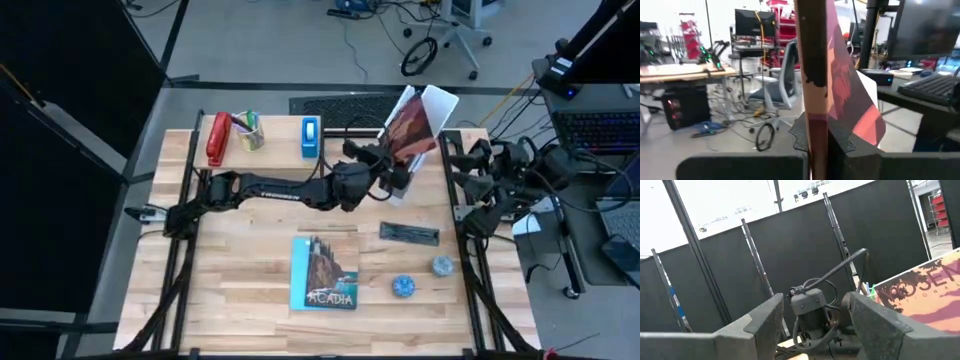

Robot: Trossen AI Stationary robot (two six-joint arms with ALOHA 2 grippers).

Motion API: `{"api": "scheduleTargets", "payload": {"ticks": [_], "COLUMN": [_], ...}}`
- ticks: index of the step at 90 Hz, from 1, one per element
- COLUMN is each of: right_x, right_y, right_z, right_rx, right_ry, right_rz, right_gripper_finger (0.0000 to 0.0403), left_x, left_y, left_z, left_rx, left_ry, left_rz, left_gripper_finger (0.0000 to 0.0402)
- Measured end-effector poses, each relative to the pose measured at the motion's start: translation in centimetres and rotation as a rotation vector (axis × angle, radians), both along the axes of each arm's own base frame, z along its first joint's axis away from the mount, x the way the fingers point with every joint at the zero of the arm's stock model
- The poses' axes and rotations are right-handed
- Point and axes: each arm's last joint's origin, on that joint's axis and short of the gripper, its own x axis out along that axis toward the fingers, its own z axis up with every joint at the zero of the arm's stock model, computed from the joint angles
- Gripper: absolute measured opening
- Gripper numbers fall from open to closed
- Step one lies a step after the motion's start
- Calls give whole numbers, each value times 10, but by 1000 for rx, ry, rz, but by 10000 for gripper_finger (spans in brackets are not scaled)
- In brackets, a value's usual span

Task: Stock shelves
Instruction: Put the purple/brown book into the white book shelf

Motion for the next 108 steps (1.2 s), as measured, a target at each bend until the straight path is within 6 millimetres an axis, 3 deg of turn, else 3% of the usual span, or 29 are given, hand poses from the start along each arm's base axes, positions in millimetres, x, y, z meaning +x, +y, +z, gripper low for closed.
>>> {"api": "scheduleTargets", "payload": {"ticks": [36, 67, 108], "right_x": [0, 0, 0], "right_y": [0, 0, 0], "right_z": [-1, -1, -1], "right_rx": [-4, -4, -4], "right_ry": [6, 5, 5], "right_rz": [0, 0, 0], "right_gripper_finger": [208, 208, 208], "left_x": [-1, -2, -3], "left_y": [-9, -26, -35], "left_z": [8, 8, 8], "left_rx": [2, 16, 50], "left_ry": [-94, -49, 4], "left_rz": [-11, 37, 62], "left_gripper_finger": [4, 4, 4]}}
